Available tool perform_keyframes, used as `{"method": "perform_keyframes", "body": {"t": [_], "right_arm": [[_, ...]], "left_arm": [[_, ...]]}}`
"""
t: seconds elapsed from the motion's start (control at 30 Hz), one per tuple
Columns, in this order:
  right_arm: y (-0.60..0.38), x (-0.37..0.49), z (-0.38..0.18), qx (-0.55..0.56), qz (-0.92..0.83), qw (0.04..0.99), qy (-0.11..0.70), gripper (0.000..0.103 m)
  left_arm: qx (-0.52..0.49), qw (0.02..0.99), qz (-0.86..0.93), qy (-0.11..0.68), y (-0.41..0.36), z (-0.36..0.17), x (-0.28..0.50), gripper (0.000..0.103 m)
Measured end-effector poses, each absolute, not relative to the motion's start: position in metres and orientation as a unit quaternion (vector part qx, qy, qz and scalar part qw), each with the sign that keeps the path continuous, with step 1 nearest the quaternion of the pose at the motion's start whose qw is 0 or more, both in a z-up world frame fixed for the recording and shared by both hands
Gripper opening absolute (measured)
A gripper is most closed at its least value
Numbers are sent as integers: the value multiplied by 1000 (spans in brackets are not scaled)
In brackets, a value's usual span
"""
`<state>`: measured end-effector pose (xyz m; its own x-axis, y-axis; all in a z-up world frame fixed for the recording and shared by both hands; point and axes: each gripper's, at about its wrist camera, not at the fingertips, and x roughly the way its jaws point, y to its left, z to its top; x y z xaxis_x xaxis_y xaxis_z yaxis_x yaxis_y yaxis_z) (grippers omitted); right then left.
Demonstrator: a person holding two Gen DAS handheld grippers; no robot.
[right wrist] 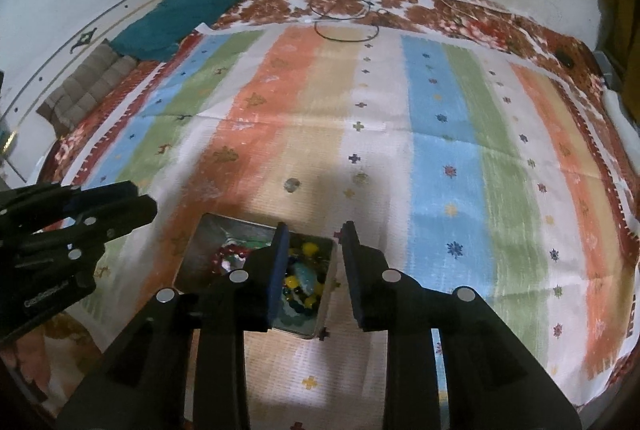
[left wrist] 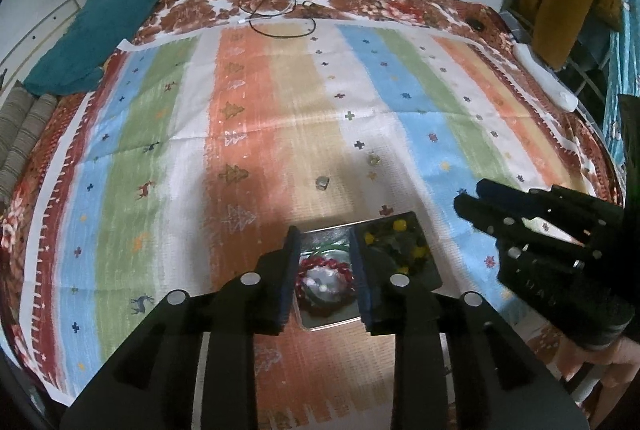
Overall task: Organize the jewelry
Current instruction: 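Lower both bracelets into the tin and open both tools, then move both open tools toward the small silver charm and gold ring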
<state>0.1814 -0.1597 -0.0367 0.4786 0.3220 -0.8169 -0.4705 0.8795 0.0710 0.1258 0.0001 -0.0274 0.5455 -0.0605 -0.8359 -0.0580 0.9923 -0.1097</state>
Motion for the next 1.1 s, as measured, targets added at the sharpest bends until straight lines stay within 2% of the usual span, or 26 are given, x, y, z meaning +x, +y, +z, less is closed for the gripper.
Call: {"method": "perform_keyframes", "body": {"t": [0.07, 0.2, 0.43, 0.67, 1.1], "right_arm": [[-161, 184, -38, -81, 230, 855, 457, 34], [-161, 191, -40, -85, 229, 853, 462, 37], [-157, 206, -43, -94, 225, 850, 468, 47], [-153, 228, -52, -95, 212, 844, 483, 52], [-143, 268, -74, -106, 199, 827, 514, 58]], "left_arm": [[-61, 876, 1, 478, 1, -29, 127, 32], [-60, 877, 0, 478, 1, -30, 128, 42], [-70, 874, -13, 481, 4, -35, 140, 50], [-63, 867, -15, 494, 4, -44, 157, 54], [-36, 849, -15, 527, 1, -69, 197, 55]]}}
